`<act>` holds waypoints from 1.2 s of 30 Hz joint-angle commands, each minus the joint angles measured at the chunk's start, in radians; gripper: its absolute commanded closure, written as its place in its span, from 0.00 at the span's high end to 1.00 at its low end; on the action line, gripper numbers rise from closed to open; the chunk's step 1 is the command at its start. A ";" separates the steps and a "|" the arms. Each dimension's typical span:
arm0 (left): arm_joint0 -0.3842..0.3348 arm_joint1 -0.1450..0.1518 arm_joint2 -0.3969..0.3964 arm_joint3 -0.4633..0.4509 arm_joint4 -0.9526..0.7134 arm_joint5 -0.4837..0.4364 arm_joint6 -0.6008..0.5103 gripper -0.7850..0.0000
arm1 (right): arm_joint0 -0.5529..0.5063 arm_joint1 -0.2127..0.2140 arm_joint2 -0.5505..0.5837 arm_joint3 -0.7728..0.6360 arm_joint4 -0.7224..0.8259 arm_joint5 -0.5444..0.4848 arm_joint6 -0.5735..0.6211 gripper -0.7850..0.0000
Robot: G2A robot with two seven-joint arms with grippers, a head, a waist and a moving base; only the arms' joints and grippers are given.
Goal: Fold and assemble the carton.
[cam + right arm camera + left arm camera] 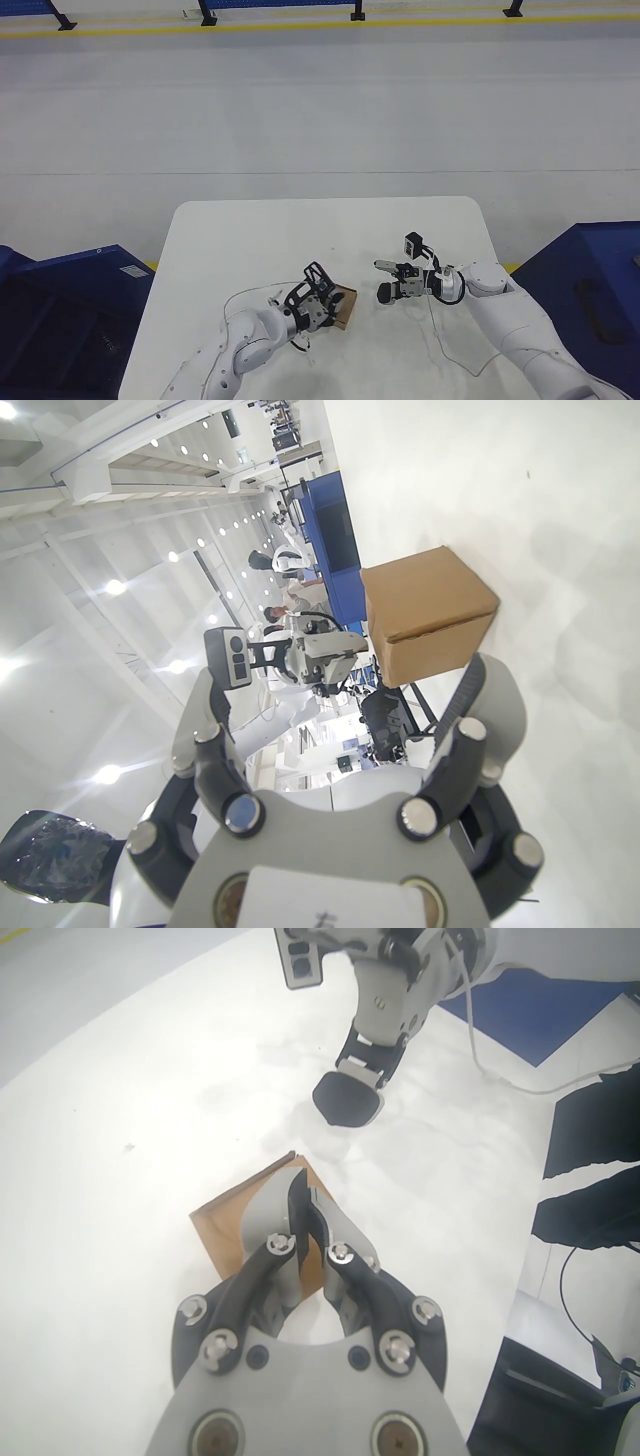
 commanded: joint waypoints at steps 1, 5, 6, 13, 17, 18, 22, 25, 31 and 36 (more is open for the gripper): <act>-0.013 -0.004 0.009 0.016 -0.011 0.008 -0.017 0.00 | 0.000 0.000 0.000 0.000 0.000 0.000 0.000 1.00; -0.022 -0.007 0.007 0.008 -0.030 0.009 0.001 0.00 | 0.000 0.000 0.000 0.000 0.000 0.000 0.000 1.00; -0.015 -0.005 -0.003 -0.008 -0.024 0.009 0.024 0.00 | 0.000 0.000 0.000 0.000 0.000 0.000 0.000 1.00; 0.153 0.041 -0.161 -0.185 0.078 -0.008 0.252 0.00 | 0.000 0.000 0.000 0.000 0.000 0.000 0.000 1.00; 0.249 0.062 -0.261 -0.240 0.105 -0.019 0.387 0.00 | 0.000 0.000 0.000 0.000 0.000 0.000 0.000 1.00; 0.272 0.066 -0.284 -0.247 0.117 -0.019 0.423 0.00 | 0.000 0.000 0.000 0.000 0.000 0.000 0.000 1.00; 0.311 0.073 -0.316 -0.256 0.136 -0.016 0.467 0.01 | 0.000 0.000 0.000 0.000 0.000 0.000 0.000 1.00; 0.318 0.074 -0.319 -0.257 0.139 -0.016 0.475 0.19 | 0.000 0.000 0.000 0.000 0.000 0.000 0.000 1.00; 0.317 0.074 -0.318 -0.256 0.138 -0.016 0.473 0.66 | 0.000 0.000 0.000 0.000 0.000 0.000 0.000 1.00; 0.317 0.074 -0.318 -0.256 0.138 -0.016 0.473 0.92 | 0.000 0.000 0.000 0.000 0.000 0.000 0.000 1.00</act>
